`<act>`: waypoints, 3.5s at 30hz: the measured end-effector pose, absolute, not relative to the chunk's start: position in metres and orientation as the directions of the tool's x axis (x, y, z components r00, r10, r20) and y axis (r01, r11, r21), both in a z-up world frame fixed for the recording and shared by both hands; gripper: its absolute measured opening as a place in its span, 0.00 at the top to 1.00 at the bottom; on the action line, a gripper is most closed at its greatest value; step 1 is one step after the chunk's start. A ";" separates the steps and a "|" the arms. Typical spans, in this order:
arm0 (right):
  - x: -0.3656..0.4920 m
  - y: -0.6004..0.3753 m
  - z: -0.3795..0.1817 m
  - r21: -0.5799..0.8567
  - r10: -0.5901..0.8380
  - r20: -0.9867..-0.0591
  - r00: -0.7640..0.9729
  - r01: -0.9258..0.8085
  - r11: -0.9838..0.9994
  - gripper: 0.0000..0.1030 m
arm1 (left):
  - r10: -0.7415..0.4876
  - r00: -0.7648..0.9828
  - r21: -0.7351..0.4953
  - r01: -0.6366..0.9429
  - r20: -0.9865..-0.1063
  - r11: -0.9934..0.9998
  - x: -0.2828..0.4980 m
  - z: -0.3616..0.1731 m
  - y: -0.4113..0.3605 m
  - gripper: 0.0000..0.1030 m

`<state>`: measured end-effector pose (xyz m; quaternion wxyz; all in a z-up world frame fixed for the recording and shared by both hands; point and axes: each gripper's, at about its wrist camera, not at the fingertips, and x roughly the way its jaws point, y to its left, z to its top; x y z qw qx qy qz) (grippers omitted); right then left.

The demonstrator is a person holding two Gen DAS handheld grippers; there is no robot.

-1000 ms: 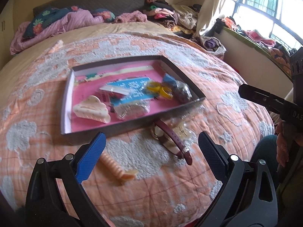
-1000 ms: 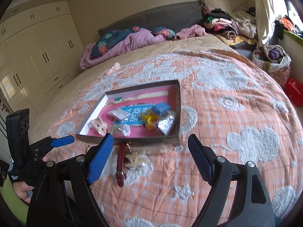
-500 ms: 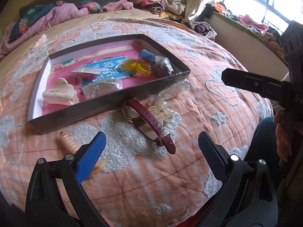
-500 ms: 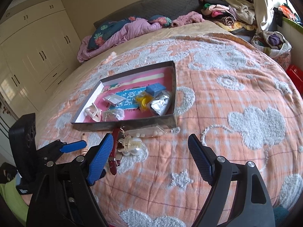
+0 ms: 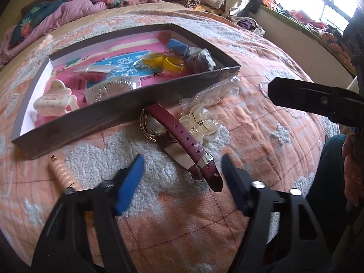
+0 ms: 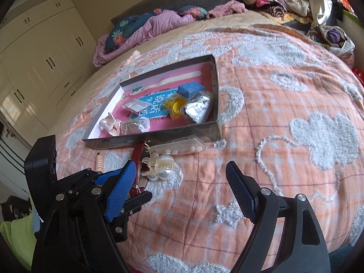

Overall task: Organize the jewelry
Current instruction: 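Grasp the red watch strap with the left tool while the right tool grasps the pearl earrings, then carry the strap and pearl earrings into the box and release them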

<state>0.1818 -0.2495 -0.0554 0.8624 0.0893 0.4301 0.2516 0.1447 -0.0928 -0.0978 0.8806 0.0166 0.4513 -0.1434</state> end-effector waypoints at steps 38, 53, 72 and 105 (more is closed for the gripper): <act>0.198 -0.164 -0.100 0.198 0.460 -0.795 0.396 -0.547 0.814 0.58 | -0.233 0.714 -0.133 0.195 -0.660 0.972 0.126 -0.032 -0.025 0.91; 0.186 -0.191 -0.032 0.294 0.581 -0.657 0.480 -0.547 0.784 0.58 | -0.200 0.776 -0.126 0.156 -0.598 0.980 0.143 0.007 0.006 0.91; 0.224 -0.192 -0.003 0.259 0.552 -0.610 0.568 -0.516 0.817 0.58 | -0.182 0.772 -0.096 0.156 -0.609 0.983 0.192 0.015 0.008 0.91; 0.278 -0.169 -0.044 0.246 0.483 -0.693 0.535 -0.454 0.857 0.54 | -0.165 0.751 -0.107 0.125 -0.639 0.986 0.221 -0.008 0.007 0.77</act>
